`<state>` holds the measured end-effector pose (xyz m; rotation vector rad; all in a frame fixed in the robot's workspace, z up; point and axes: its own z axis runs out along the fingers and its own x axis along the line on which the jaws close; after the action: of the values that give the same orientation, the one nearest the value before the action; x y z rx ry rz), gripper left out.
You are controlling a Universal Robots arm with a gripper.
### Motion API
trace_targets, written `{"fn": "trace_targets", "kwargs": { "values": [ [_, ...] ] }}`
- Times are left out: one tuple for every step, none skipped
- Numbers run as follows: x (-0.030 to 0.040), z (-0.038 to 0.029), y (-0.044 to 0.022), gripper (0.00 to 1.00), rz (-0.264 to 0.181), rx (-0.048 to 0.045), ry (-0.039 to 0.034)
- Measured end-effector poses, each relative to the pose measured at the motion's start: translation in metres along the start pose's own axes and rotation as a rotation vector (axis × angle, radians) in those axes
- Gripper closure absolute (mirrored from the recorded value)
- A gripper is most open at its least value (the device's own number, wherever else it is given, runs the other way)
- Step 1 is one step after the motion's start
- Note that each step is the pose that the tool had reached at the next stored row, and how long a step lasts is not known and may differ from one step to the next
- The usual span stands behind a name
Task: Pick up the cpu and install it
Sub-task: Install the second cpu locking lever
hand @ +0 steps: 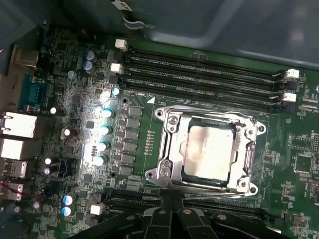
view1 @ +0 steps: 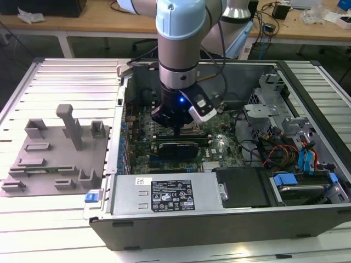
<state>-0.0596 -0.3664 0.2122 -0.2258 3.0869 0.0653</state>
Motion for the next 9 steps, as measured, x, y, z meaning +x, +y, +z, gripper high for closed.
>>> {"fn": "trace_targets", "kwargs": {
  "values": [
    [0.0,0.0007,0.0,0.89,0.003,-0.0007,-0.0002],
    [0.0002,0.0014,0.0,0.89,0.009,-0.0013,-0.0006],
    [0.0005,0.0019,0.0,0.89,0.016,-0.0015,-0.0009],
    [0.001,0.0024,0.0001,0.89,0.025,-0.0019,-0.0014],
    [0.0023,0.0027,0.0004,0.89,0.03,-0.0034,-0.0018],
    [0.0037,0.003,0.0006,0.89,0.036,-0.0059,-0.0025],
    [0.0054,0.0033,0.0009,0.89,0.043,-0.0098,-0.0033],
    [0.0064,0.0035,0.001,0.89,0.047,-0.0125,-0.0038],
    [0.0073,0.0037,0.0012,0.89,0.05,-0.0151,-0.0043]
  ]
}}
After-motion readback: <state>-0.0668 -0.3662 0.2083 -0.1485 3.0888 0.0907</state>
